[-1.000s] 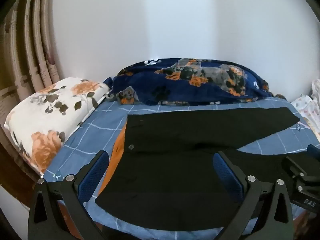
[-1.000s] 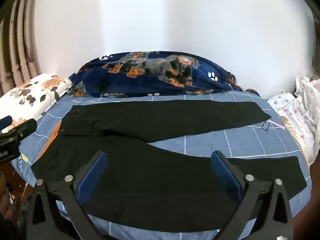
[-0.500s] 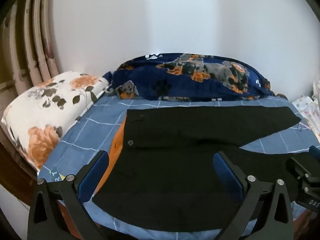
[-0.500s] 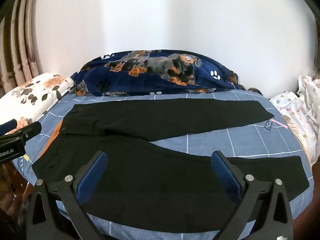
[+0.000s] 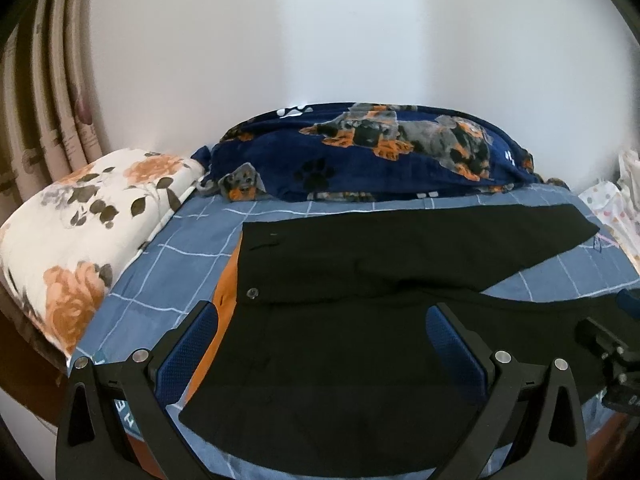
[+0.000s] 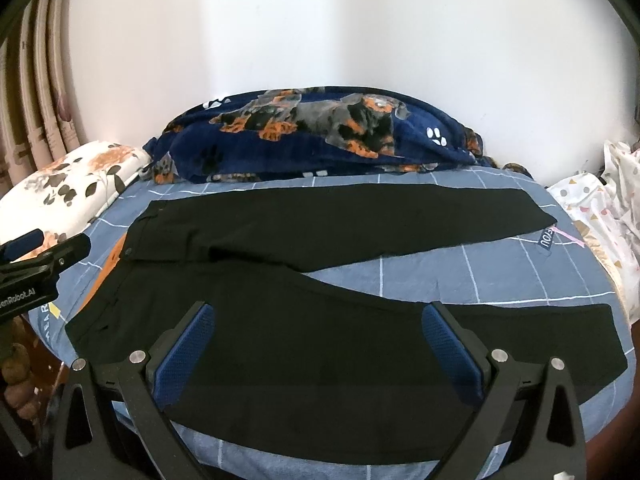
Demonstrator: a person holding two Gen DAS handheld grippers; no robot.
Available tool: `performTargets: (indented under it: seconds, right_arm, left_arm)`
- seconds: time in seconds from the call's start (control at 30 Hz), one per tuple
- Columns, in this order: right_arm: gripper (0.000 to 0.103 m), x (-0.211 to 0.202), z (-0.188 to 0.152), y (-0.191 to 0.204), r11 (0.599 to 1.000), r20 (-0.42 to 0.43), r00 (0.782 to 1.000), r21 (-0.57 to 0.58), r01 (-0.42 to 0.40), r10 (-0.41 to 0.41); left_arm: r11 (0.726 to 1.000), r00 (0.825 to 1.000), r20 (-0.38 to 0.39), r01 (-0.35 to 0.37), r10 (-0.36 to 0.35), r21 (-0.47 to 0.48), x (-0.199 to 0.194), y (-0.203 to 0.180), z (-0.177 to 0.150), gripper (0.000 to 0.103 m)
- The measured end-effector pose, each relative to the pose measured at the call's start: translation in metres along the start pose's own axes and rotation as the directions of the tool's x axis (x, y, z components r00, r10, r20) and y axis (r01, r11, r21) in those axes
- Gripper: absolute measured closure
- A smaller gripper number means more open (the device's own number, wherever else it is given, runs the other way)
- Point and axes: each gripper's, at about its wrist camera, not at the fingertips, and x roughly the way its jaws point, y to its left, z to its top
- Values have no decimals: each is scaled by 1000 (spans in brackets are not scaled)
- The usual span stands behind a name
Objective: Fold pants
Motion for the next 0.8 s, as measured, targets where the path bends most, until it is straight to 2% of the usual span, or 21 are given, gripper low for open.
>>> performTargets:
  seconds: [0.47,0.8]
  right_arm:
    - [0,14,-4,-8,1000,-31,1000,16,2,-1]
    - [0,23,-7,-9,1000,-40,999,11,-6,6]
  left_arm:
    - [999,997,-72,-21,24,30,41,8,12,2]
    - [999,991,-133,-34,34,4,81,34,24,2]
